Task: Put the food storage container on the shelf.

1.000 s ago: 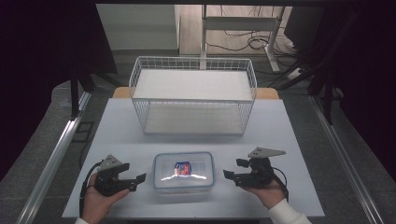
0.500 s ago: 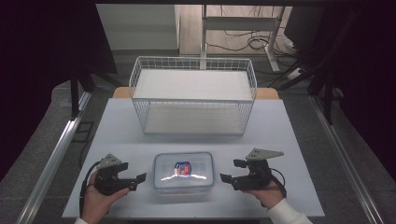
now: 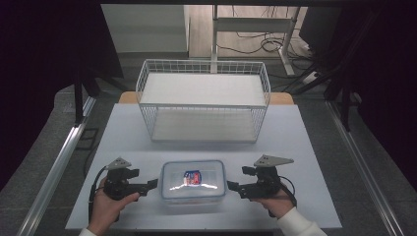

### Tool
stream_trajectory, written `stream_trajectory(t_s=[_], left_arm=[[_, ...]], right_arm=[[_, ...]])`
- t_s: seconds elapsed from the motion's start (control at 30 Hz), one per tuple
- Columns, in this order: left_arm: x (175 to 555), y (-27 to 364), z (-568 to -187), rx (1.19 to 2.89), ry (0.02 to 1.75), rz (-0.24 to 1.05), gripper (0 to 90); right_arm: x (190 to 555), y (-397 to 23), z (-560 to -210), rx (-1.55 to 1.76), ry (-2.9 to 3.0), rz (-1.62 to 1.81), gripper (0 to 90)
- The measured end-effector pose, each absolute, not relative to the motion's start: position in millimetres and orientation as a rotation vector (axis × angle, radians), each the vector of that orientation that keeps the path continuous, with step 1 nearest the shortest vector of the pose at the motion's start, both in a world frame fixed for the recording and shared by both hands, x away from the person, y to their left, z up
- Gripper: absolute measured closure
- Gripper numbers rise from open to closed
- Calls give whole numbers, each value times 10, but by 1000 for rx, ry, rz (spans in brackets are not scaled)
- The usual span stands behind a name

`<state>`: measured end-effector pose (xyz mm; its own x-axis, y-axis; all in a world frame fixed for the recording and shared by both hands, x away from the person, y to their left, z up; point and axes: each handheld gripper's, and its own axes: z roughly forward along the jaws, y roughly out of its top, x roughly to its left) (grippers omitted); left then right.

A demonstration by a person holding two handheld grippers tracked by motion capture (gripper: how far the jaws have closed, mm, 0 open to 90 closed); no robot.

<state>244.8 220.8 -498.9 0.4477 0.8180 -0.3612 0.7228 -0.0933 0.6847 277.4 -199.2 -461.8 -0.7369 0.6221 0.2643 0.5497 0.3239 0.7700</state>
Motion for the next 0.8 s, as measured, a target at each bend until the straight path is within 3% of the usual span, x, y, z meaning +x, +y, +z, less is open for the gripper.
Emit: stream_trajectory(t_s=[0.43,0.8], left_arm=[[2676,2041,-5117,1768,1299,-192,123],[2734,1976,-5218,1763,1280,-322,155]], right_arm=[[2829,-1869,-4677,1071,2526,1358,173],[3027,-1715,-4818,1175,2622,1422,153]])
